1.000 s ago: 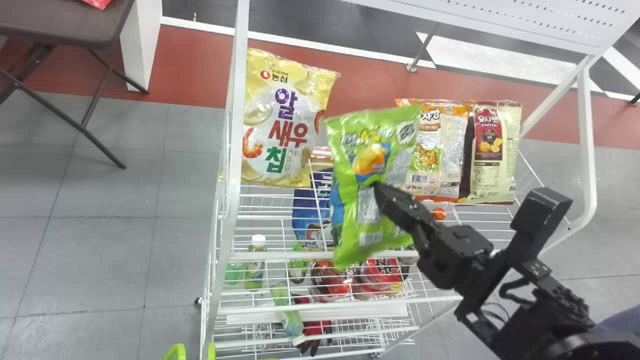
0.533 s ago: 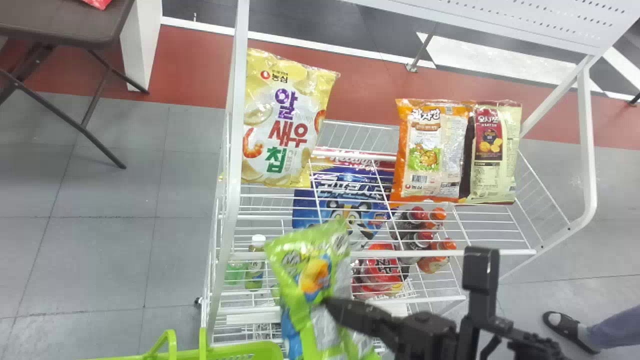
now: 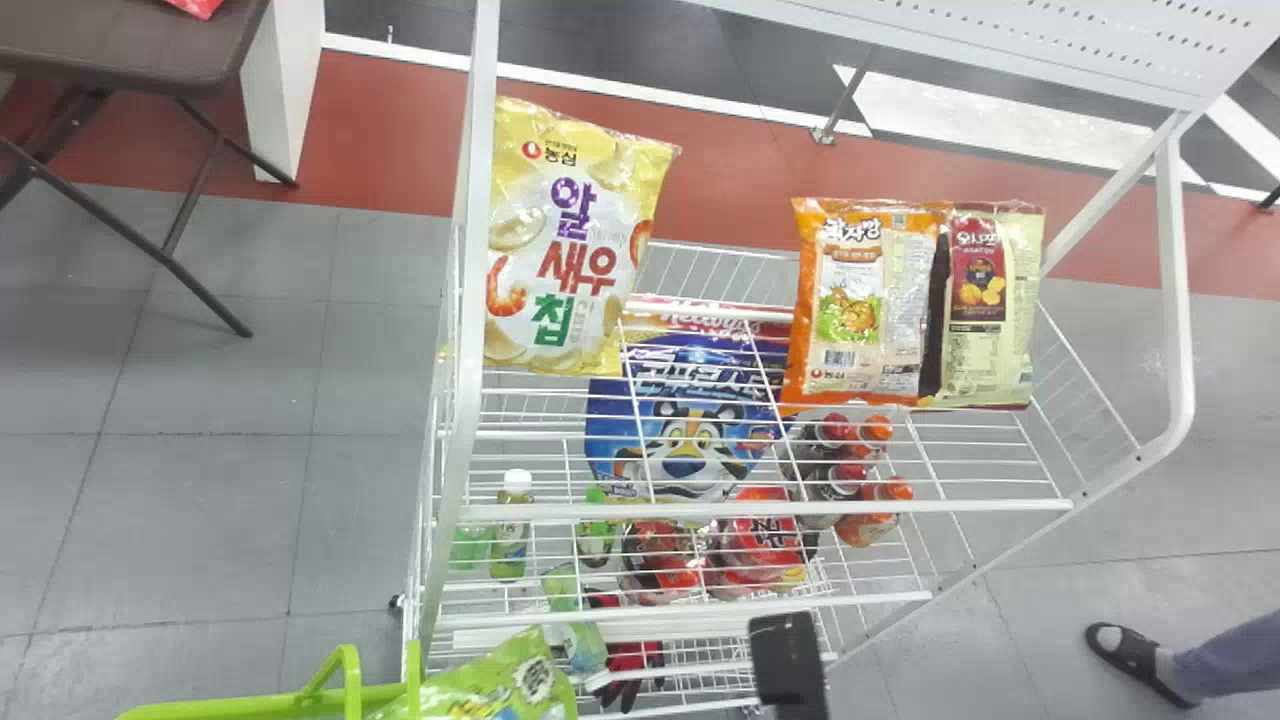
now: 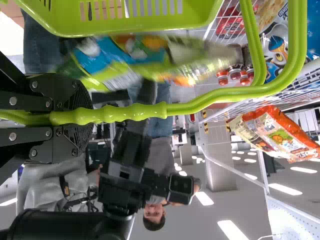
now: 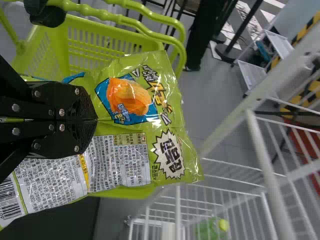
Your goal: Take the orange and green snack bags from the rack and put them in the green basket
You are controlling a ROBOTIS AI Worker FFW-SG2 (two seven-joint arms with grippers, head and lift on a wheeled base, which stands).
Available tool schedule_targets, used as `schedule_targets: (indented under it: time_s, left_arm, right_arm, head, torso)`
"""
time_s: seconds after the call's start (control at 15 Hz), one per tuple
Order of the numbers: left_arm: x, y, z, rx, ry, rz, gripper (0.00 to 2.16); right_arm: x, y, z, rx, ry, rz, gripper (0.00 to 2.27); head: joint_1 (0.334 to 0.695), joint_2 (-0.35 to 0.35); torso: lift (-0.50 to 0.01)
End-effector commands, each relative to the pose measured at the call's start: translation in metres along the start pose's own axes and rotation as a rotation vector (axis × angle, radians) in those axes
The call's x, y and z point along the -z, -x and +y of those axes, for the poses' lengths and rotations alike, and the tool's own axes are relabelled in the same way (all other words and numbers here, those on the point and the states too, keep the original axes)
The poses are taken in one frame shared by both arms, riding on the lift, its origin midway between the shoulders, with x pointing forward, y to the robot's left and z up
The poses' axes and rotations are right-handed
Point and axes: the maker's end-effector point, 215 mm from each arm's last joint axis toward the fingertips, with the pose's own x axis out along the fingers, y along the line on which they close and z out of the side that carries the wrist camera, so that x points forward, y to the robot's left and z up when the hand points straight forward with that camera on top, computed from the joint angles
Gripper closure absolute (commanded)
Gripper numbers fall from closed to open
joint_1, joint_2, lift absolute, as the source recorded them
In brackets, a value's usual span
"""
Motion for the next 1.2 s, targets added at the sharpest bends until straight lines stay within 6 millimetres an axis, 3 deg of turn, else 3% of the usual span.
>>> schedule_targets:
  time_s: [0.0,0.33,0.53,0.73,0.8,0.93,1.07,1.13]
  left_arm:
    - [0.002,-0.003,-0.003,0.005,-0.001,0.009,1.95]
    - [0.006,-0.009,-0.008,0.018,-0.002,0.026,1.95]
    - [0.009,-0.010,-0.010,0.026,0.003,0.031,1.95]
    - [0.013,-0.008,-0.011,0.025,0.005,0.031,1.95]
    - [0.014,-0.006,-0.011,0.023,0.005,0.031,1.95]
    - [0.014,-0.005,-0.010,0.020,0.005,0.030,1.95]
    - [0.013,-0.005,-0.010,0.021,0.004,0.027,1.95]
    - [0.013,-0.006,-0.010,0.020,0.003,0.025,1.95]
  right_arm:
    - [0.009,-0.028,0.012,-0.035,0.007,0.017,2.22]
    - [0.012,-0.070,0.011,-0.039,0.038,0.015,2.22]
    - [0.036,-0.095,0.013,-0.035,0.065,0.077,2.22]
    - [0.036,-0.112,0.013,-0.036,0.086,0.068,2.17]
    - [0.050,-0.109,0.011,-0.019,0.071,0.119,1.70]
    - [0.063,-0.093,0.015,0.001,0.073,0.164,0.00]
    - [0.057,-0.069,0.018,0.035,0.121,0.145,0.01]
    - [0.044,-0.056,0.017,0.059,0.152,0.113,0.06]
  head:
    - [0.695,-0.350]
    - [0.695,-0.350]
    - [0.695,-0.303]
    - [0.695,-0.254]
    - [0.695,-0.231]
    - [0.695,-0.207]
    - [0.695,-0.230]
    - [0.695,-0.282]
  torso:
    - [0.000]
    - [0.000]
    - [0.000]
    - [0.000]
    - [0.000]
    - [0.000]
    - [0.000]
    - [0.000]
